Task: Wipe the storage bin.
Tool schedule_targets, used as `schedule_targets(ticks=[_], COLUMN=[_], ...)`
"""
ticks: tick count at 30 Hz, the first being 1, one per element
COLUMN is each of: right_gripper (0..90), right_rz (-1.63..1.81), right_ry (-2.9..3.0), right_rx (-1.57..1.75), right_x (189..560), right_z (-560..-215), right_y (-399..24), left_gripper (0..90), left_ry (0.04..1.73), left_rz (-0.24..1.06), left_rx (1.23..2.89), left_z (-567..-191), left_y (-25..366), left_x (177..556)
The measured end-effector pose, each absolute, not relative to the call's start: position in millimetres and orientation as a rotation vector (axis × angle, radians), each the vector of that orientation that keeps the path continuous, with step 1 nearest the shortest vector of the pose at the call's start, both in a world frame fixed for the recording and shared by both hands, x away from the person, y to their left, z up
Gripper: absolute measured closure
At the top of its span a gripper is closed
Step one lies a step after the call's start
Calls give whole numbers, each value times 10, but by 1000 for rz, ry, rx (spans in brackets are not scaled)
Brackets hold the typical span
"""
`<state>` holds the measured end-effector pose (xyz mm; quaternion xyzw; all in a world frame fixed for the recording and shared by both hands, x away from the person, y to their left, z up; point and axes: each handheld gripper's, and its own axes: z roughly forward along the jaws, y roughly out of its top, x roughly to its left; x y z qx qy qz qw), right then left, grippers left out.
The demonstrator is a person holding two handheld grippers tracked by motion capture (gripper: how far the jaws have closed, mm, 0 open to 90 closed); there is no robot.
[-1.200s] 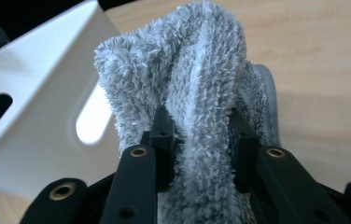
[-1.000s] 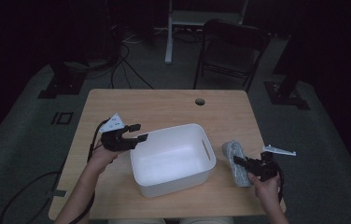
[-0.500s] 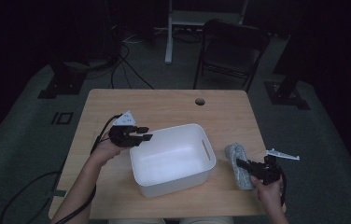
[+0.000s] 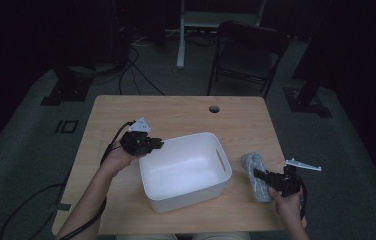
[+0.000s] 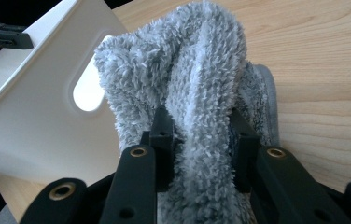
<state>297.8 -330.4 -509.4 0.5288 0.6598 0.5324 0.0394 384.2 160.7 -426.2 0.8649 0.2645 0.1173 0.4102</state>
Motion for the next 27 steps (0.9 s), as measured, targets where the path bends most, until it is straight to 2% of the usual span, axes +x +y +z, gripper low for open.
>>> schedule_targets(ticks=[7,27], right_gripper=[697,697], right_rz=[1623,1626], right_ry=[2025,2017], right_rx=[1616,1626], right_x=[2983,2989], right_z=[-5095,-5109], right_y=[-3293,-3316], left_gripper=[836,838], left_ry=[726,1085], left_rz=[316,413], left_rx=[2174,1955], left_z=[-4250,-4296], left_y=[1588,1808], left_x=[3743,3465])
